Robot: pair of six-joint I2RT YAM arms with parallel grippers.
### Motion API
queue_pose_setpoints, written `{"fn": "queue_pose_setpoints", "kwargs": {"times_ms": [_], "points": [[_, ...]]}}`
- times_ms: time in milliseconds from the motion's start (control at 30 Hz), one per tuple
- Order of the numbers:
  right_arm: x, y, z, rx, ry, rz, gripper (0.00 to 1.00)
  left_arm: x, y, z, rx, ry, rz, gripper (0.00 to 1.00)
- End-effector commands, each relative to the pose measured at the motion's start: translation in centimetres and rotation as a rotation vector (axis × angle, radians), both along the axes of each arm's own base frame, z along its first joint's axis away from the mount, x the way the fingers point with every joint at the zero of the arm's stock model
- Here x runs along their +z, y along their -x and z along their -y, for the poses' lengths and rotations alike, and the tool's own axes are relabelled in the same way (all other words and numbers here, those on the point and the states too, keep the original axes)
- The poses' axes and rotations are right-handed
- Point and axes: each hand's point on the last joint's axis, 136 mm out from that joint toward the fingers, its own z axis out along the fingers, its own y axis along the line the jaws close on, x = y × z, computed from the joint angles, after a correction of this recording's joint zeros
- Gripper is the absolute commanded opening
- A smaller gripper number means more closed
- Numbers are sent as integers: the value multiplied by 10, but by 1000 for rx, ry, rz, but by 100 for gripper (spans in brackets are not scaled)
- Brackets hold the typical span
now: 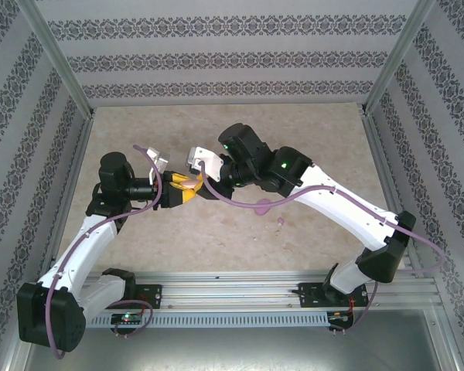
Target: Insert wireless bluetooth earbuds into charging case
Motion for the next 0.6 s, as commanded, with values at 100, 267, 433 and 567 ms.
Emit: {"fn": "queue_pose_setpoints", "kwargs": {"times_ms": [100,267,433,567], "points": [[-18,-36,6,-121,43,-40,24,30,38,6,-172,35,160,40],[-13,-40,10,-134,26,-41,21,30,40,7,-178,36,156,40],[-15,-38,9,-117,32,-59,21,30,41,7,-186,37,150,41],[-12,-39,7,-113,-8,-122,21,31,43,8,-198,39,143,41]]}}
